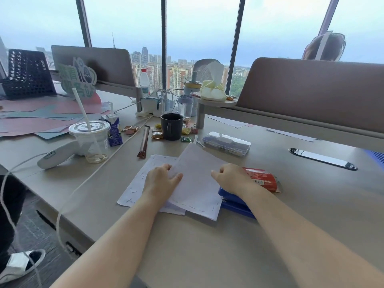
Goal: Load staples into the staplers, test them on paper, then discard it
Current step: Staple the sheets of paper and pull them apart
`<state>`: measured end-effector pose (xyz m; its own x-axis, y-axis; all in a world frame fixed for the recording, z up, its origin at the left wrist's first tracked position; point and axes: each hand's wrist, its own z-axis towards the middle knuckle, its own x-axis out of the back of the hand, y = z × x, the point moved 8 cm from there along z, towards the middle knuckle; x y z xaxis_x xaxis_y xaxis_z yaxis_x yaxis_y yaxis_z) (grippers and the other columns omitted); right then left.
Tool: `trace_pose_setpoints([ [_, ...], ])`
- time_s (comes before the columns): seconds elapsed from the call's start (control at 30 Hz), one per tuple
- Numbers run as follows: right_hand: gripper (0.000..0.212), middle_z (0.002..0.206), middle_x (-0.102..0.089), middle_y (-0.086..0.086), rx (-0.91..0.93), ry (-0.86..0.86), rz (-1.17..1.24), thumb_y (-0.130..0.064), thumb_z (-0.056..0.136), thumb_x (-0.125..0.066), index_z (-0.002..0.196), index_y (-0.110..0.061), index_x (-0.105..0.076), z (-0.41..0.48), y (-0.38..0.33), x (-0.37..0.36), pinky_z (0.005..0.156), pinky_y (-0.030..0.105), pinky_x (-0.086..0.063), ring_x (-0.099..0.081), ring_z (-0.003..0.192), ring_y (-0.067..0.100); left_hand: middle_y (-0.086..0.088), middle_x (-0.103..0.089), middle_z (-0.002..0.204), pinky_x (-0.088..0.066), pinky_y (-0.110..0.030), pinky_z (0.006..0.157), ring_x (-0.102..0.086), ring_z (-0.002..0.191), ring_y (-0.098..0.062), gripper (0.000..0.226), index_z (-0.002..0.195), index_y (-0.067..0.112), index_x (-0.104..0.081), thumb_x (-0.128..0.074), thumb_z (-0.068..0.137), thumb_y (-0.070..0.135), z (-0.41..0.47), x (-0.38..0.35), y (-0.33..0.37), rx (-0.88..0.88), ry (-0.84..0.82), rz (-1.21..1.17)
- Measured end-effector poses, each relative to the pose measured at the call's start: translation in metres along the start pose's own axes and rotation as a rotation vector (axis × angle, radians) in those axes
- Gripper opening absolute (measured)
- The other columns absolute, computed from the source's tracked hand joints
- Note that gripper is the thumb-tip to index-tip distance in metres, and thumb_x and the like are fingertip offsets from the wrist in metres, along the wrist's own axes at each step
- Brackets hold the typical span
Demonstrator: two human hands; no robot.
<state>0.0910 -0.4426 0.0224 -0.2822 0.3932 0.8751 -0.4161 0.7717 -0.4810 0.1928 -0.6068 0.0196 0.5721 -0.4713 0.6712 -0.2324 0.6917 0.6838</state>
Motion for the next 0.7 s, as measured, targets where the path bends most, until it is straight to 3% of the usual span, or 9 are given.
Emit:
trace_pose_setpoints([
  [0.53,0.040,0.062,-0.041,0.002,-0.045,-0.038,0.040,-0.035,0.094,-0.034,0.059,-0.016,-0.038,0.001,0.001,-0.001,0.055,0.027,-0.033,-0.040,0.056,0.015,-0.014,-0.067,0.112,-0.042,-0.026,0.076,-0.060,0.100,-0.028,0.036,0.116,0.004,-0.057,-0.055,0.089,0.028,0.000,-0.005,0.005,-0.027,-0.009,-0.013],
  [0.63,0.032,0.074,-0.049,0.005,-0.067,-0.026,-0.009,-0.035,0.091,-0.035,0.074,-0.011,-0.046,0.003,0.003,-0.004,0.068,0.034,-0.042,-0.048,0.071,0.022,-0.014,-0.067,0.110,-0.041,-0.026,0.076,-0.060,0.099,-0.028,0.034,0.114,0.004,-0.058,-0.055,0.089,0.027,0.002,-0.005,0.005,-0.025,-0.005,-0.010],
  [0.7,0.037,0.099,-0.055,0.011,-0.077,0.026,-0.033,-0.042,0.088,-0.036,0.097,-0.009,-0.050,0.004,0.006,-0.002,0.085,0.041,-0.044,-0.050,0.091,0.028,-0.014,-0.067,0.109,-0.042,-0.028,0.077,-0.060,0.100,-0.029,0.031,0.112,0.004,-0.059,-0.053,0.090,0.025,0.002,-0.005,0.005,-0.021,-0.002,-0.001],
])
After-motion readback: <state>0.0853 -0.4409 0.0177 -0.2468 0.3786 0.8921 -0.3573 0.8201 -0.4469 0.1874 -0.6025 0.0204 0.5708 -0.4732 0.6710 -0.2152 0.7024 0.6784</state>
